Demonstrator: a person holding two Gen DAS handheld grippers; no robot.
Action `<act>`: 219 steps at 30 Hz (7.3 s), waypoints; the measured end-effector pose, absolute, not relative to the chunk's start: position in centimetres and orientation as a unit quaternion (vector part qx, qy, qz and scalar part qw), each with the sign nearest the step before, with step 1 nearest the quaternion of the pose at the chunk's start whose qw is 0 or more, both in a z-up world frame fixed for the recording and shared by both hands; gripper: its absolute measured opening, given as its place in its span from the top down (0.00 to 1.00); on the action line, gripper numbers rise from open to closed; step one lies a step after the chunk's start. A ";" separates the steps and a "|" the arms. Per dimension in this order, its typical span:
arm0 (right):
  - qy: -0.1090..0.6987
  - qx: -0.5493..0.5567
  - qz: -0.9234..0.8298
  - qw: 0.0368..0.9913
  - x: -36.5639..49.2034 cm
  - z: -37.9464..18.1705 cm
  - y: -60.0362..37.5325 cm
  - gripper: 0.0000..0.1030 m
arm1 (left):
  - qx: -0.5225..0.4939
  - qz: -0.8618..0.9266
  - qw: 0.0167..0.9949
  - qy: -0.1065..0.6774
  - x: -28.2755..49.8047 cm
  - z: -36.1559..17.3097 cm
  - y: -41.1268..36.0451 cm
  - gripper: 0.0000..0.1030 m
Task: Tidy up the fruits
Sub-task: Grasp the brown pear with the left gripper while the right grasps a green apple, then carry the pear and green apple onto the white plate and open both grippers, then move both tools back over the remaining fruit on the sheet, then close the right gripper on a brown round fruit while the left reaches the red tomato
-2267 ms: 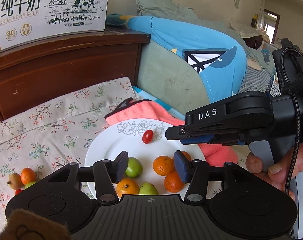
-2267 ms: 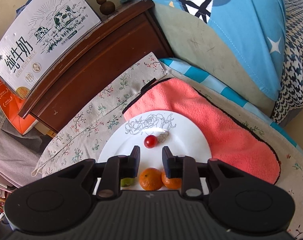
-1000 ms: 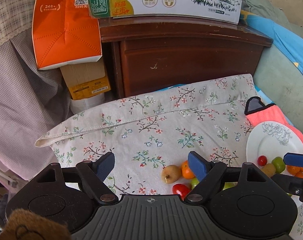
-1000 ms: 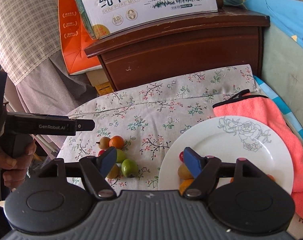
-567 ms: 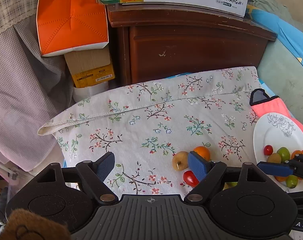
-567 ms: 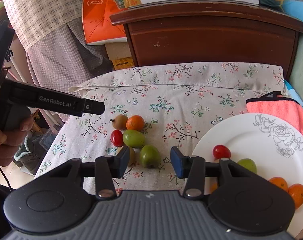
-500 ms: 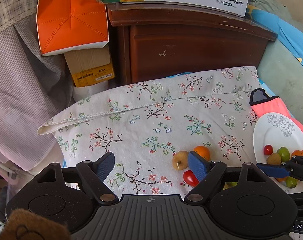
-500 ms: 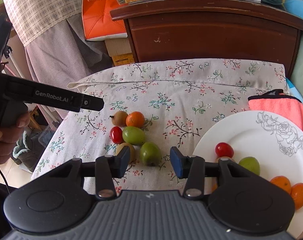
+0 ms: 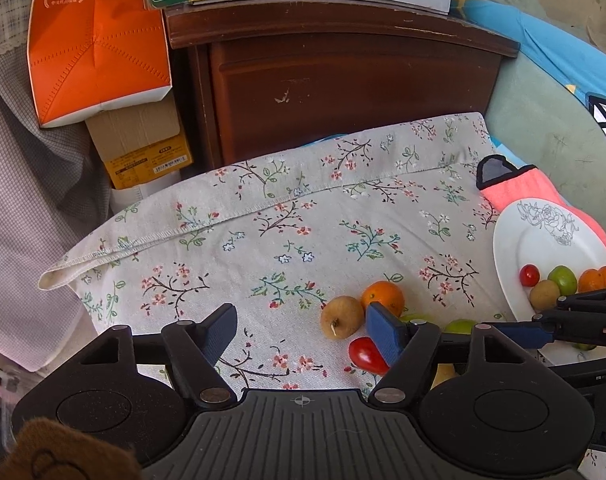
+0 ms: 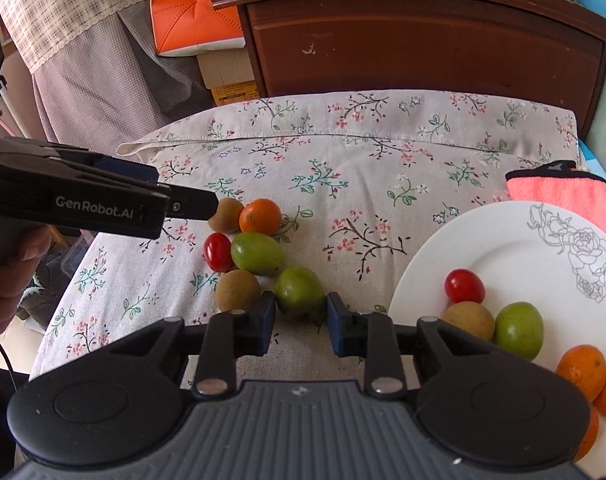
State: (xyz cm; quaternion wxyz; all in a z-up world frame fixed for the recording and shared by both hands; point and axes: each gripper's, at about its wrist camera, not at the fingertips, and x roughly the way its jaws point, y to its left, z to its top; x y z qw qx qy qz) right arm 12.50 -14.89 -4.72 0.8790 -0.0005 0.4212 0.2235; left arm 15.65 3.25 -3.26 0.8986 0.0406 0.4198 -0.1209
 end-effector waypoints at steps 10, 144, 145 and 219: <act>0.430 0.008 0.221 0.876 12.6 -4.6 -15.1 0.73 | 0.034 -0.145 0.888 0.434 16.6 -4.6 3.5 0.46; 0.371 0.108 0.130 0.913 10.9 1.4 -24.8 0.61 | -0.044 -0.122 0.920 0.370 15.2 3.5 -1.7 0.20; 0.372 0.105 0.135 0.912 10.8 1.4 -24.5 0.61 | -0.041 -0.117 0.919 0.373 15.0 3.4 -1.4 0.20; 0.409 0.025 0.224 0.884 10.3 -2.2 -16.1 0.75 | 0.100 -0.168 0.887 0.419 12.7 -4.8 -0.1 0.43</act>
